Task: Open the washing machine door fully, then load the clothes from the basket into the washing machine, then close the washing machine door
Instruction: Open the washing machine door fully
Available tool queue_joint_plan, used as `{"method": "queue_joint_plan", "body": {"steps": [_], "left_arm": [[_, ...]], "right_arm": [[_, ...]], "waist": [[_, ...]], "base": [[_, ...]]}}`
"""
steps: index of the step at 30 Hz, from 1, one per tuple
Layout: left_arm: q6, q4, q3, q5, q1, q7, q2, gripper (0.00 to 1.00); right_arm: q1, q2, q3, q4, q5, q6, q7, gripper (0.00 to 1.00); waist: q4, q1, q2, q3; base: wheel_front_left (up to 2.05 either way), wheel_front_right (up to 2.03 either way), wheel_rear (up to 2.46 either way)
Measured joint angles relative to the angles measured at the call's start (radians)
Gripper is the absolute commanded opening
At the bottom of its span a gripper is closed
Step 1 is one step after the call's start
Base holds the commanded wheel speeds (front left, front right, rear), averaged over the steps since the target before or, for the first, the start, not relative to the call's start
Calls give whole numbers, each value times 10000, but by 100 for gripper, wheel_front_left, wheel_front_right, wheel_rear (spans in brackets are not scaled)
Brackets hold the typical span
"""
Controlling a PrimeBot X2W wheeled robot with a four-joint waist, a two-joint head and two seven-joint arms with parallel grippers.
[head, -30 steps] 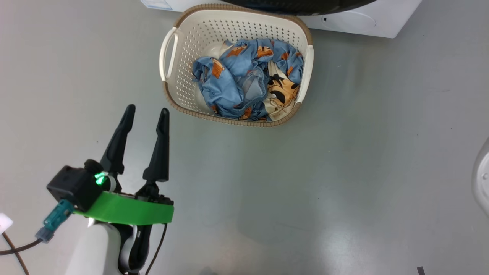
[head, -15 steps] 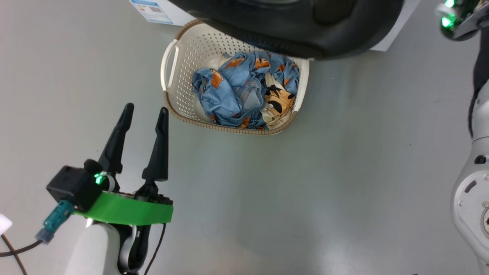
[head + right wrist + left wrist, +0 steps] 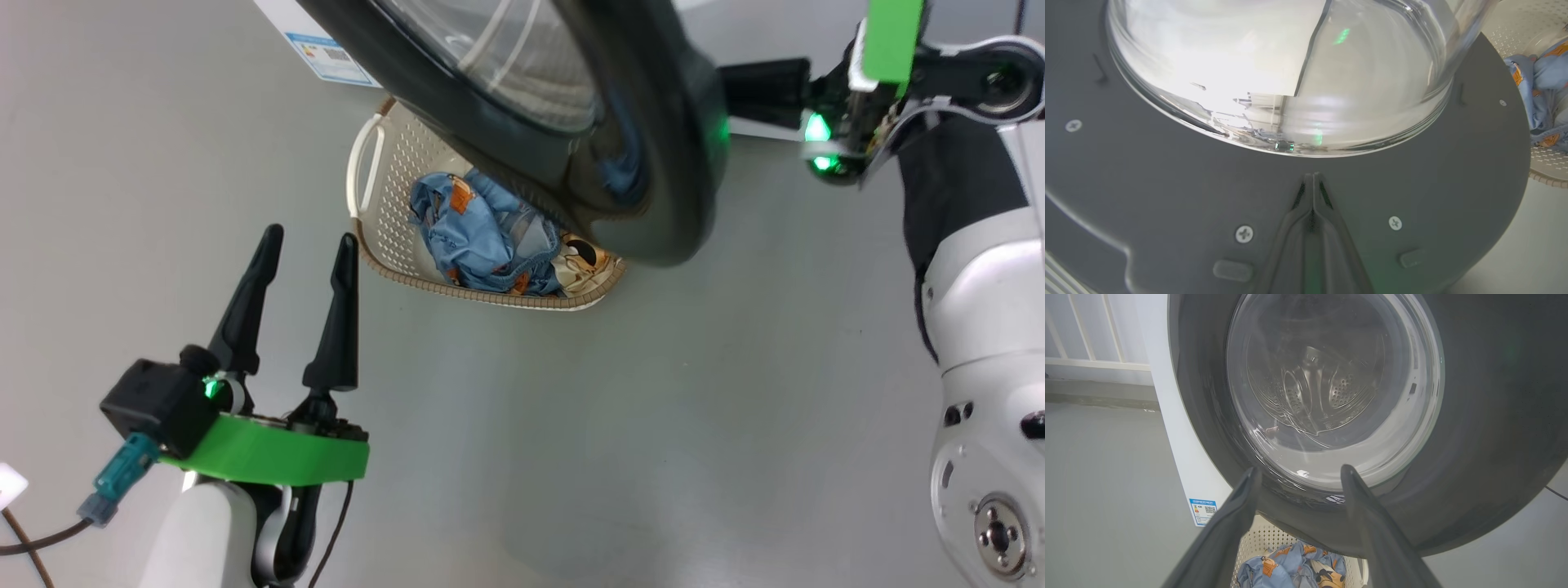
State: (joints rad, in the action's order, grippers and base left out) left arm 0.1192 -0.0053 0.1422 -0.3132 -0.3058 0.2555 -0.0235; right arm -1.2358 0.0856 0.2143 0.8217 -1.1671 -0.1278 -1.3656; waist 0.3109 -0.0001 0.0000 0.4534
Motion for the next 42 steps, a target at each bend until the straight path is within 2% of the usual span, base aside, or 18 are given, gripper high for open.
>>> {"method": "queue_joint_plan", "body": {"steps": [9, 16, 21, 31, 42], "left_arm": [[10, -54, 48, 17, 6, 0, 0, 100], [6, -54, 79, 17, 24, 0, 0, 100], [-4, -54, 73, 15, 35, 0, -2, 100], [-17, -23, -61, 15, 57, 0, 0, 100], [-13, 115, -523, 140, 408, 0, -2, 100]], "right_arm": [[970, 38, -3032, -479, -2880, 0, 656, 0], [1340, 38, -5559, -855, -4445, 0, 1804, 0], [1387, 40, -6876, -907, -5346, 0, 2581, 0], [1371, 44, -8067, -752, -6399, 0, 3622, 0], [1428, 334, -8224, -1081, -7106, 0, 4209, 0]], "waist": [[108, 0, 0, -129], [168, 0, 0, -179], [194, 0, 0, -203], [42, 0, 0, -335], [-228, 0, 0, -720]], "base": [[0, 0, 0], [0, 0, 0], [0, 0, 0], [0, 0, 0], [0, 0, 0]]}}
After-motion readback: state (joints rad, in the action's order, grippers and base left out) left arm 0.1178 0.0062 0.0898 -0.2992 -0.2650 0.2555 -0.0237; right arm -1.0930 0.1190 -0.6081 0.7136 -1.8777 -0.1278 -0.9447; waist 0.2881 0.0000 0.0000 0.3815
